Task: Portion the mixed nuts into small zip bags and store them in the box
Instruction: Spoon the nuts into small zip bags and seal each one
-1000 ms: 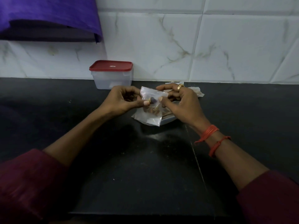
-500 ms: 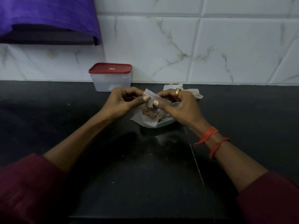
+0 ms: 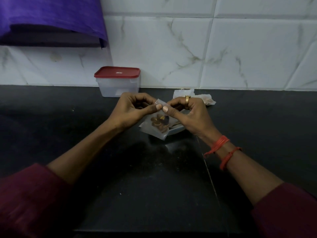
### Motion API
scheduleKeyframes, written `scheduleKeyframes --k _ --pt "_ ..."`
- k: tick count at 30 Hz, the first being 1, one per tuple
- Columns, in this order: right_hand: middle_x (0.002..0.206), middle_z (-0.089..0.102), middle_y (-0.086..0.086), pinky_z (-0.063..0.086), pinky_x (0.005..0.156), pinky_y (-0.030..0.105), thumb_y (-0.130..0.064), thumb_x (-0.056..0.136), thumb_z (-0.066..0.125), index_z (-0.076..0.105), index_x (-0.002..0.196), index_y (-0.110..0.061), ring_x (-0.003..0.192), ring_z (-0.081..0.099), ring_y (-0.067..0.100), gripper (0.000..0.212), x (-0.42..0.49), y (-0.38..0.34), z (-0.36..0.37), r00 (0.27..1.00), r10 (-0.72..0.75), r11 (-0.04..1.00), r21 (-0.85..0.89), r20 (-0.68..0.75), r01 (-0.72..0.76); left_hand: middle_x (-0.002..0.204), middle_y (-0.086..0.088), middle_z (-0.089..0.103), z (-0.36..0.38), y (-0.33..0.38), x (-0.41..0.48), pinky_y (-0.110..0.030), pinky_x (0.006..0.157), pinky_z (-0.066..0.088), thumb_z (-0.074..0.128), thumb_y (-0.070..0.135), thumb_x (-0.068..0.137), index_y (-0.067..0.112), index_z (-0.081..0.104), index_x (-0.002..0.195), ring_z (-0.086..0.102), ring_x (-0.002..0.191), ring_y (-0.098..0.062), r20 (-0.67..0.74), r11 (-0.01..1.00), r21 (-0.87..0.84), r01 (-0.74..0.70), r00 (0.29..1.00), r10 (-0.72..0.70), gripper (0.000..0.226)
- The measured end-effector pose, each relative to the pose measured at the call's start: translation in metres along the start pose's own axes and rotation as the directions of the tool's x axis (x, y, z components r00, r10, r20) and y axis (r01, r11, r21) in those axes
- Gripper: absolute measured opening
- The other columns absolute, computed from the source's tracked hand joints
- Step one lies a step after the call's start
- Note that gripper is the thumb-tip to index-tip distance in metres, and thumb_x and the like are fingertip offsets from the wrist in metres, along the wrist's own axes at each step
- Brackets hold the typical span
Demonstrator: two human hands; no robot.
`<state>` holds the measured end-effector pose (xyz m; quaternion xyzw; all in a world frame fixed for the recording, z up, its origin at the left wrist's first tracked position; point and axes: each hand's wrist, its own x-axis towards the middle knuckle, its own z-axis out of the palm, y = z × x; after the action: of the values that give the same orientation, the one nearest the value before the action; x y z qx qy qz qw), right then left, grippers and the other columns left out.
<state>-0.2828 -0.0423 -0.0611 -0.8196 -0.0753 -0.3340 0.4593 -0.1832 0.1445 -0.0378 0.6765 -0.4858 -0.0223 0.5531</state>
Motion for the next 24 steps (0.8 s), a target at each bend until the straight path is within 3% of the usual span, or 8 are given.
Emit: scheduleKeyframes --k 5,12,18,22,24 --pt "0.084 0.074 -0.003 0.056 0.072 0.024 -0.026 0.089 0.075 0.076 0.095 -0.013 0.078 0.068 0.007 0.014 0.0011 -0.0049 0.0022 1.0 -0.018 0.999 -0.043 0.01 0.018 0.095 -0.008 0.073 0.0001 0.002 -0.0001 -0.035 0.083 0.058 0.071 0.033 0.08 0.01 0.072 0.093 0.07 0.09 -0.023 -0.042 1.0 0.023 0.007 0.999 -0.006 0.027" --pt "0.09 0.075 -0.005 0.055 0.076 0.021 -0.029 0.085 0.078 0.077 0.102 -0.011 0.084 0.071 0.006 0.025 0.0017 -0.0049 -0.0036 0.999 -0.036 0.998 -0.045 0.007 0.037 0.097 -0.006 0.075 -0.0049 0.0029 -0.0002 -0.038 0.082 0.06 0.074 0.038 0.078 0.016 0.073 0.094 0.072 0.091 -0.02 -0.027 1.0 0.023 -0.005 1.0 0.006 0.027" --pt "0.087 0.076 -0.004 0.053 0.075 0.02 -0.026 0.088 0.077 0.078 0.098 -0.009 0.083 0.071 0.008 0.02 0.0017 -0.0028 -0.0033 0.998 -0.069 0.996 -0.062 0.003 0.069 0.092 -0.001 0.074 -0.0001 0.0031 -0.0007 -0.03 0.076 0.06 0.069 0.032 0.08 0.012 0.071 0.094 0.072 0.086 -0.014 -0.004 0.999 0.053 -0.007 1.0 0.007 0.025" --pt "0.085 0.074 -0.004 0.051 0.073 0.017 -0.024 0.09 0.075 0.078 0.097 -0.008 0.081 0.068 0.008 0.017 0.0022 -0.0041 -0.0015 0.994 -0.104 0.99 -0.096 0.011 0.105 0.095 -0.007 0.074 0.0025 0.0031 -0.0017 -0.044 0.078 0.06 0.067 0.034 0.082 0.01 0.071 0.095 0.072 0.087 -0.023 -0.01 0.998 0.056 -0.037 0.999 0.037 0.028" --pt "0.085 0.074 -0.005 0.051 0.073 0.016 -0.024 0.09 0.075 0.077 0.098 -0.009 0.081 0.069 0.006 0.017 0.0029 -0.0067 -0.0015 0.994 -0.108 0.991 -0.082 0.017 0.109 0.096 -0.008 0.074 0.0019 0.0043 -0.0013 -0.043 0.078 0.06 0.067 0.032 0.084 0.01 0.07 0.097 0.072 0.087 -0.023 -0.012 0.998 0.031 -0.049 0.999 0.049 0.026"
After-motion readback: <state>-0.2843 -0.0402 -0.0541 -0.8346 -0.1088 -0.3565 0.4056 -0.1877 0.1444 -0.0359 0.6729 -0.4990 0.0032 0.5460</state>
